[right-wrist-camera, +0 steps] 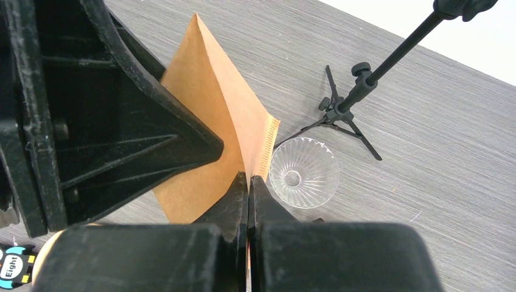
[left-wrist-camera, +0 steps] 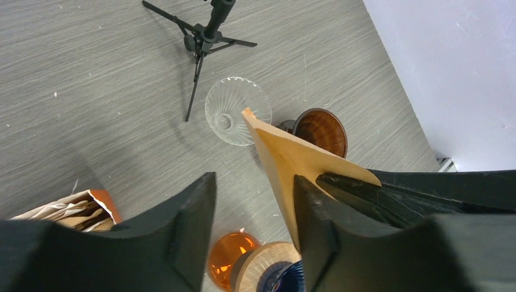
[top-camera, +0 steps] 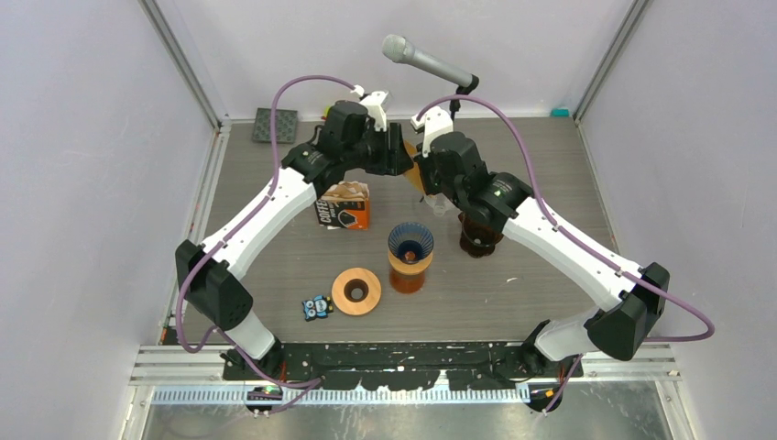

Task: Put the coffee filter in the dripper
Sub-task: Place the coffee filter in the coffee dripper.

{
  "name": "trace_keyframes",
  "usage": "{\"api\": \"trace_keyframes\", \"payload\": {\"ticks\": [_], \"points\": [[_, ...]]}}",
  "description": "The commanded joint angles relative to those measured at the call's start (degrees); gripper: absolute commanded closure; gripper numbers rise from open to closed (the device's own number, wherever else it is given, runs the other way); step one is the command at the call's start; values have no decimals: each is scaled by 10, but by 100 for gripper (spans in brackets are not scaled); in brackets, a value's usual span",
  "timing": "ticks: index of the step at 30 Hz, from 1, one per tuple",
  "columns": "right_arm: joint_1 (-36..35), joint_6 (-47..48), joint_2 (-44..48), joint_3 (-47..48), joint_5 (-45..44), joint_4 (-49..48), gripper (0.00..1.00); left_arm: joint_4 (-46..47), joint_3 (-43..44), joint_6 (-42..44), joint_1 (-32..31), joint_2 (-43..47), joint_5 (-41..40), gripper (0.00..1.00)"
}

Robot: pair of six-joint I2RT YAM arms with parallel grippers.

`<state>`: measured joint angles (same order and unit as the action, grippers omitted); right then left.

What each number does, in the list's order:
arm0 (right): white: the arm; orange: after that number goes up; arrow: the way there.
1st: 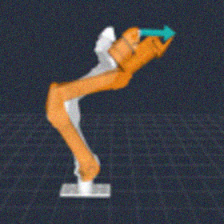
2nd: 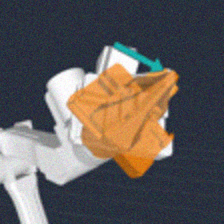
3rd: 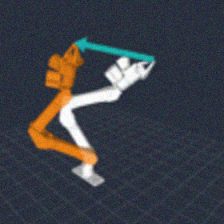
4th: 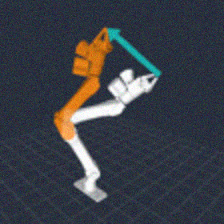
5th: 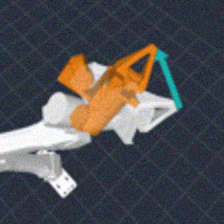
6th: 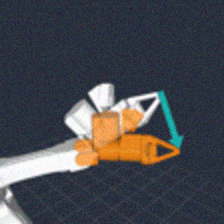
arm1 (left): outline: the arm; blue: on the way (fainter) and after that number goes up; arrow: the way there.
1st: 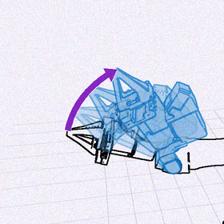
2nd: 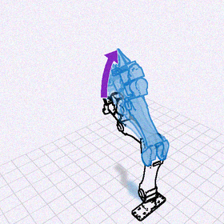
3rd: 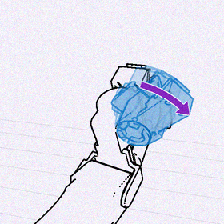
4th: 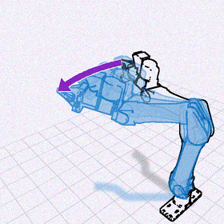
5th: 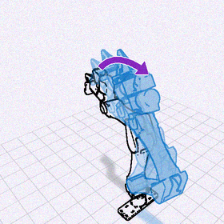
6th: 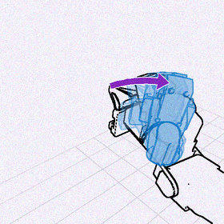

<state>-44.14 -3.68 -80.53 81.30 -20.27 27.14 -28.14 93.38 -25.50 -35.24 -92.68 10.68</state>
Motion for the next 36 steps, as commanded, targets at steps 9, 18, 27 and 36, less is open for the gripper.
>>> {"api": "trace_keyframes", "payload": {"ticks": [9,18,27,36], "points": [[-7,1,-2,-1,-10,-34,100,19,20,-5,-1,-5,24,69],[-7,2,2,-3,-13,-35,100,24,17,1,-1,-5,38,89],[-7,12,4,-3,-20,-35,91,22,20,25,-1,7,56,100],[-7,8,-7,10,-13,-24,81,18,14,35,0,9,61,100]]}}
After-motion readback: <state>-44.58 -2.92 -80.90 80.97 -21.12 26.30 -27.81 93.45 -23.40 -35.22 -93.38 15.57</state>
